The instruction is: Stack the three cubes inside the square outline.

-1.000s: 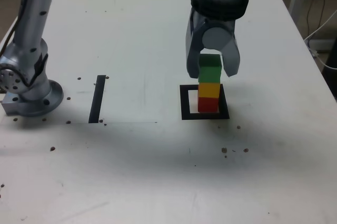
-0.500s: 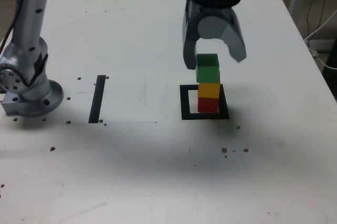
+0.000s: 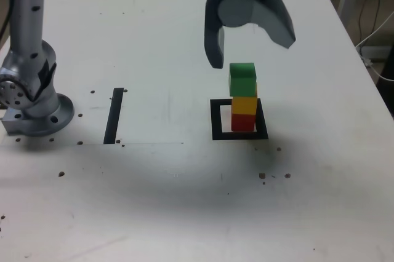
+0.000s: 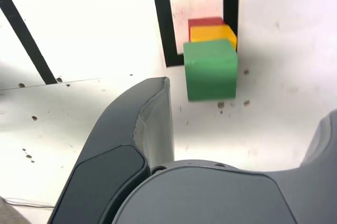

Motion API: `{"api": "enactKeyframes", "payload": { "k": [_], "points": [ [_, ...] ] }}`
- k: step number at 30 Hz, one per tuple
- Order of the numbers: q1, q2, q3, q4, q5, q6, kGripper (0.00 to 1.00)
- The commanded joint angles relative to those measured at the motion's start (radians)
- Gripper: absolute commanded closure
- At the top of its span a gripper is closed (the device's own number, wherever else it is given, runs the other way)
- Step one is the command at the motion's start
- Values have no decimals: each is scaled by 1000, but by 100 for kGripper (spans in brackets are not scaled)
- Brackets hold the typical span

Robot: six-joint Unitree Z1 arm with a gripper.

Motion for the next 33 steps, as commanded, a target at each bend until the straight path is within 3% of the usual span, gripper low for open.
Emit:
{"api": "enactKeyframes", "payload": {
  "k": [1, 6, 22, 28, 33],
  "points": [
    [-6, -40, -4, 2, -4, 35, 0],
    [5, -128, 94, -5, 6, 81, 0],
    [46, -433, 572, -45, 67, 59, 0],
    [58, -526, 774, -119, 62, 7, 1],
    [58, -547, 860, -156, 48, -6, 1]
  ]
}}
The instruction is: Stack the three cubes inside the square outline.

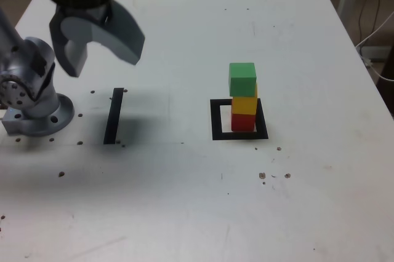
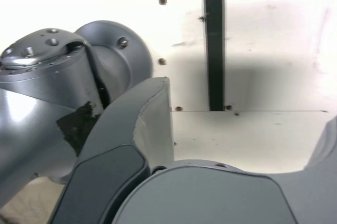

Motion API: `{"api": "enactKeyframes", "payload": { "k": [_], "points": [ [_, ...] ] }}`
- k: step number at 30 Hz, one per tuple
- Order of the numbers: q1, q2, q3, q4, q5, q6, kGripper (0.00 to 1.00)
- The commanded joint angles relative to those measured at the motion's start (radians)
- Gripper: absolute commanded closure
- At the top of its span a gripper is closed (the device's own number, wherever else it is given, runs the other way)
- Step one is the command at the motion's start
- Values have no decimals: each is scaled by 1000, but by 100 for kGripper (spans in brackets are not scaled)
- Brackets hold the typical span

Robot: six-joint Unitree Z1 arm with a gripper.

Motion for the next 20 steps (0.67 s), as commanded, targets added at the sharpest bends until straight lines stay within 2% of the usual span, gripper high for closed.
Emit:
{"api": "enactKeyframes", "payload": {
  "k": [1, 11, 20],
  "points": [
    [2, -8, 36, -18, -5, -1, 1],
    [2, 9, 215, -167, -8, -5, 0],
    [2, 10, 266, -286, 40, -6, 0]
  ]
}}
